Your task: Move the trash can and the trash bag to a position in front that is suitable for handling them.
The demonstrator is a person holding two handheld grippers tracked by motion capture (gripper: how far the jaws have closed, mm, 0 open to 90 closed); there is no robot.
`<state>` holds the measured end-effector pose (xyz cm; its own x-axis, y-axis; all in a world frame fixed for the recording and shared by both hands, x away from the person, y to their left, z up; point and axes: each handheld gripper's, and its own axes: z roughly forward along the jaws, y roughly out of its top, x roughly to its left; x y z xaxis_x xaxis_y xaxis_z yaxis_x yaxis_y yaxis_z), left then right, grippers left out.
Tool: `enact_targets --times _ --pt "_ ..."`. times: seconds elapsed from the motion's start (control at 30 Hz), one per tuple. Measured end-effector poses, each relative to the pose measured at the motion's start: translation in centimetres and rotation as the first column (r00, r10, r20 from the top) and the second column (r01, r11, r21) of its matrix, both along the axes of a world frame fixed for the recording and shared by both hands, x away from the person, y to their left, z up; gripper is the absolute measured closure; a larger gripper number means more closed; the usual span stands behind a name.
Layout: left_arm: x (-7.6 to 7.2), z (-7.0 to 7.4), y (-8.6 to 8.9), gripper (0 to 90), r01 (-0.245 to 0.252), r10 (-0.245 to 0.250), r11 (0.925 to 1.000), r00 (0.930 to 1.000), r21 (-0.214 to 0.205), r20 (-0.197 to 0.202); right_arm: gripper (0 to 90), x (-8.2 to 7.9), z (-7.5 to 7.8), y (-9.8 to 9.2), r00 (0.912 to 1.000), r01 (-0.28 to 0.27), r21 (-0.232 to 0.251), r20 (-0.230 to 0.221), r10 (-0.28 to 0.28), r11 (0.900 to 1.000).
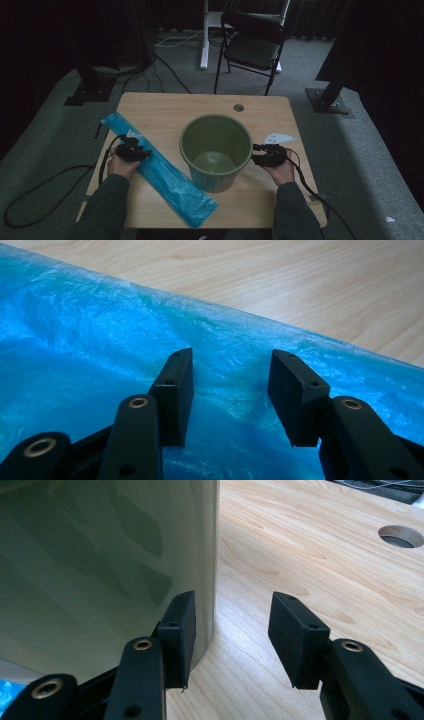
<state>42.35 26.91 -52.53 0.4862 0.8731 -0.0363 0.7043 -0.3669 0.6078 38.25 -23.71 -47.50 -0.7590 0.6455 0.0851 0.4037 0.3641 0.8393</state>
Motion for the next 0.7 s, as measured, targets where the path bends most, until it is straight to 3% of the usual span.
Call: enact_targets --times 0.1,0.47,0.6,0.7 --pt "1.1 0.1 -1.0 52.7 0.009 -0.009 0.9998 1.0000 0.020 -0.003 53.2 0.0 0.0 0.0 1.0000 -0.002 -0.002 -0.001 0.002 1.0000" --pt "4.9 -0.1 -7.8 52.7 0.074 -0.074 0.9970 0.9972 -0.020 0.001 53.2 0.1 0.0 0.1 1.0000 -0.007 -0.001 -0.003 0.007 1.0000" --pt "5.4 -0.2 -10.3 52.8 0.113 -0.112 0.9927 0.9936 -0.042 0.009 53.1 0.0 -0.1 0.1 0.9999 -0.010 -0.001 -0.003 0.010 1.0000" --pt "4.9 0.4 -10.9 53.1 0.140 -0.139 0.9891 0.9899 -0.045 0.028 53.0 0.0 0.0 0.0 1.0000 -0.009 0.005 0.000 0.009 0.9999"
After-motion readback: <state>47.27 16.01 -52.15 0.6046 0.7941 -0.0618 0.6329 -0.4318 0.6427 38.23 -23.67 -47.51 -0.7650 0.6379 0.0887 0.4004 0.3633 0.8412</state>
